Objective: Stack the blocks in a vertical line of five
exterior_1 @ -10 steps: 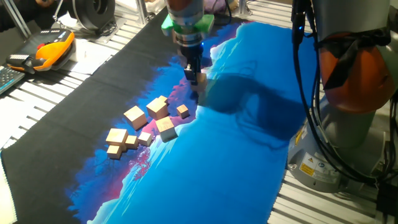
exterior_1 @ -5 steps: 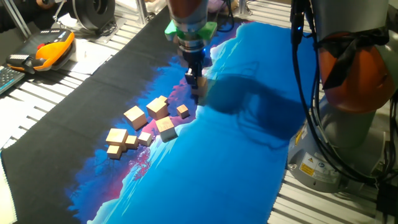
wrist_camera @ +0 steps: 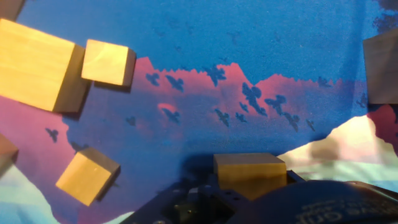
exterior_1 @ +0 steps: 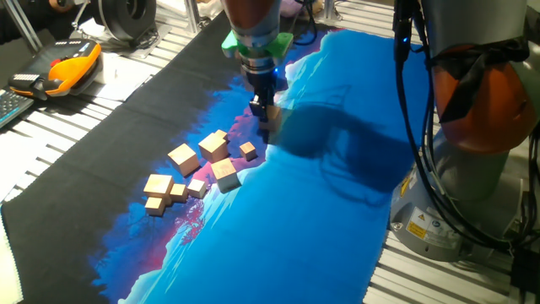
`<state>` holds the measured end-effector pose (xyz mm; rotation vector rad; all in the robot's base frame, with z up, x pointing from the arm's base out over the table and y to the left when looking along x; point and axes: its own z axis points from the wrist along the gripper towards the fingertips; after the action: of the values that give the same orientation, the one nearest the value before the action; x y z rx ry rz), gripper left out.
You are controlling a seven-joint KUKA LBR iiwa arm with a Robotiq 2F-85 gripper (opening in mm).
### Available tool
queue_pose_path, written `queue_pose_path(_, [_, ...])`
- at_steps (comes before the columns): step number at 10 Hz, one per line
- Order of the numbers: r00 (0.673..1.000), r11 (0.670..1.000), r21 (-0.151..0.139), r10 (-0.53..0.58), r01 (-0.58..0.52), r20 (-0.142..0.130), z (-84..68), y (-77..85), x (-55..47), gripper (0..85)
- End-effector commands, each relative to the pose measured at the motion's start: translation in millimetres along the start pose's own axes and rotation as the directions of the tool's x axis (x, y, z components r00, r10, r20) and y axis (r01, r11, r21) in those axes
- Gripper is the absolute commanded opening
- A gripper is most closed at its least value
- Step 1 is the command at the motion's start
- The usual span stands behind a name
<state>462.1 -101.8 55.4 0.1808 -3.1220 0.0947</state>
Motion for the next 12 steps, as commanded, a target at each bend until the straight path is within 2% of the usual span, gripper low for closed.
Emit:
queue_pose_path(1, [1.000,1.000,-0.013,-0.004,0.004,-0.008,-1.8,0.7,-0.4,0.0])
queue_pose_path(2, [1.000,1.000,-0.022,-0.009,0.009,-0.017,-5.9,2.5,-1.1,0.0])
queue_pose_path(3, [1.000,1.000,-0.014,-0.015,0.015,-0.017,-9.8,4.0,-1.8,0.0])
queue_pose_path(4, [1.000,0.999,-0.032,-0.010,0.009,-0.023,-14.8,7.3,-3.5,0.0])
queue_pose_path(6, [0.999,0.999,-0.045,0.017,-0.018,-0.035,-14.8,7.3,-3.5,0.0])
queue_pose_path(7, [0.998,0.998,-0.042,0.036,-0.038,-0.047,-14.8,7.3,-3.5,0.0])
queue_pose_path(8, [0.994,0.996,-0.047,0.071,-0.075,-0.083,-14.8,7.3,-3.5,0.0])
queue_pose_path(9, [0.989,0.995,-0.039,0.088,-0.094,-0.119,-14.8,7.3,-3.5,0.0])
queue_pose_path(10, [0.987,0.994,-0.040,0.095,-0.101,-0.127,-14.8,7.3,-3.5,0.0])
queue_pose_path(11, [0.984,0.994,-0.037,0.096,-0.103,-0.147,-14.8,7.3,-3.5,0.0])
queue_pose_path(12, [0.984,0.993,-0.039,0.100,-0.107,-0.147,-14.8,7.3,-3.5,0.0])
